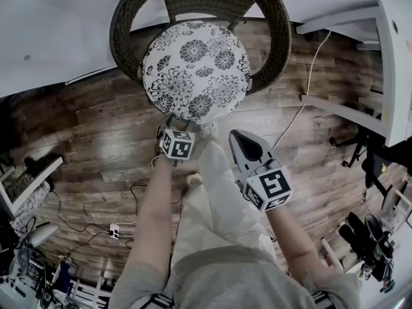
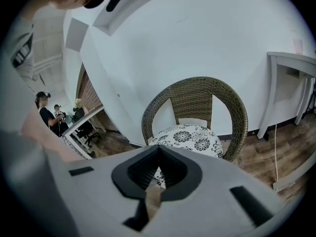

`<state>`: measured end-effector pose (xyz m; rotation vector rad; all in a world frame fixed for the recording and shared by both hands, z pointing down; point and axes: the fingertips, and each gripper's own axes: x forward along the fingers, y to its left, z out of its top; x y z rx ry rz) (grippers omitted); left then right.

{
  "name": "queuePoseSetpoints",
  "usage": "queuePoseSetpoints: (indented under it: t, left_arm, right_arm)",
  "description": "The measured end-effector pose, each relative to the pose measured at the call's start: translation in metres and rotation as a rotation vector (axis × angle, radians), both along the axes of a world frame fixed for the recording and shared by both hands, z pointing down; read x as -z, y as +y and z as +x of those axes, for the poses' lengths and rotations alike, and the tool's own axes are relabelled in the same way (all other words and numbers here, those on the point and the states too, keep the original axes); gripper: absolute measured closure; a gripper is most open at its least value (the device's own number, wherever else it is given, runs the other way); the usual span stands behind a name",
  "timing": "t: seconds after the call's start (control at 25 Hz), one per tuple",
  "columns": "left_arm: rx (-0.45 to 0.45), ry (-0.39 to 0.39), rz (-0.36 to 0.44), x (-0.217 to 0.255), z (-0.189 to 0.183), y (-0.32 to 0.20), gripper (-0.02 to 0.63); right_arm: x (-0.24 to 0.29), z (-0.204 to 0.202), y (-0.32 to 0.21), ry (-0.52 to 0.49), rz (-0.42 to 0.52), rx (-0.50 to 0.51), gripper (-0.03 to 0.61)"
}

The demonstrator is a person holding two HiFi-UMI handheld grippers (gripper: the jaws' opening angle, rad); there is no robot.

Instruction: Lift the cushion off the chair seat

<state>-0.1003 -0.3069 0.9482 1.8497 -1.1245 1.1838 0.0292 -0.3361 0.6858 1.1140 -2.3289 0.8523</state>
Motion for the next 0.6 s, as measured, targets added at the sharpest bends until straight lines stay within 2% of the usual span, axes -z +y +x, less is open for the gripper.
queuePoseSetpoints:
  t: [0.2,0.36,0.6]
  left_arm:
    - [0.011,0.005,-0.001,-0.003,0.0,0.0,0.344]
    - [-0.012,-0.008,0.002,-0.002,-0.002,-0.001,0.381]
    - [0.024,-0.039,0.008,-0.001,-0.011,-0.008,0.547]
  right_arm:
    - [-0.002,0.001,0.0,-0.002,-0.004,0.0,0.575]
    - [0.0,0.003,-0.001,-0.008,-0.002,-0.007,0.575]
    - [0.002,0.006,-0.004,-0.007,-0.001,-0.007,0.575]
